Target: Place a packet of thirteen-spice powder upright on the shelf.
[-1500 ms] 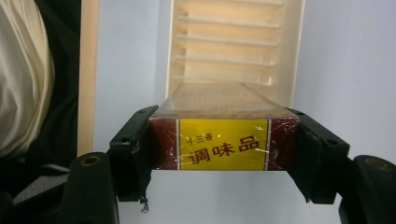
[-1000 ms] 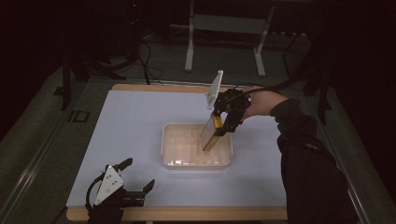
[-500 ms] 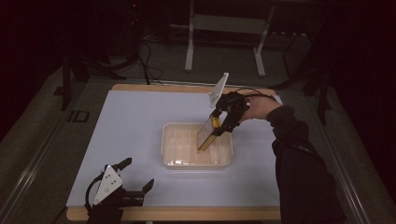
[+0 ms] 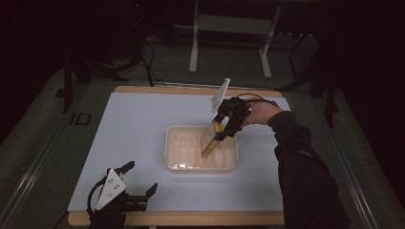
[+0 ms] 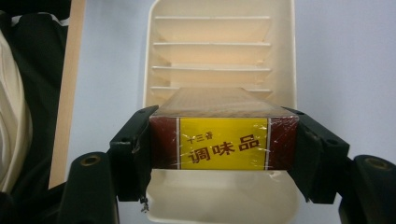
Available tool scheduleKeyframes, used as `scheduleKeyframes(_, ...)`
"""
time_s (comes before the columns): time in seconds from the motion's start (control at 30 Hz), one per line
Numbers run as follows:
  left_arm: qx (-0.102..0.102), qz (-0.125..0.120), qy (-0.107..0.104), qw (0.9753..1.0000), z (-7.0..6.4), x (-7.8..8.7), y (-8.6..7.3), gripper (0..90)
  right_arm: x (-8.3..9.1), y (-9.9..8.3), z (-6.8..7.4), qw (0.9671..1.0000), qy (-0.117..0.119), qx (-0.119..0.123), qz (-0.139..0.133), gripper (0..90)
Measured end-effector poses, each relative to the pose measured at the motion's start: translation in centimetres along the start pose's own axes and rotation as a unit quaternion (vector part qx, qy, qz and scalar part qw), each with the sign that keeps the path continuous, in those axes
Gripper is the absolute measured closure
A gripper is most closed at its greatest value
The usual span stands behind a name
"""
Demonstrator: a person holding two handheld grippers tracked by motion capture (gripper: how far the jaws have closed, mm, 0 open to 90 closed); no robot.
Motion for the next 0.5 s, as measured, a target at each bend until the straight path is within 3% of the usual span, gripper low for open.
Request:
scheduleKeyframes(0.2, -0.001, -0.004, -0.001, 1.0000, -0.1, 0.0, 0.1, 1.3, -0.9, -0.4, -0.2, 0.9999, 0.002, -0.008, 0.013, 31.9)
scheduleKeyframes(0.5, -0.002, -0.007, 0.001, 1.0000, -0.1, 0.0, 0.3, 1.3, -2.1, -0.1, -0.3, 1.0000, -0.002, -0.009, 0.001, 31.9)
Point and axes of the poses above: each handheld gripper's, and its own axes: x roughly backward along the jaws, y roughly out of its top, z roughly to its left, the point moved 10 cm from there along -x, roughly forward along the jaws, and after that the axes turned 7 degrees about -z, right-handed, at the moved point
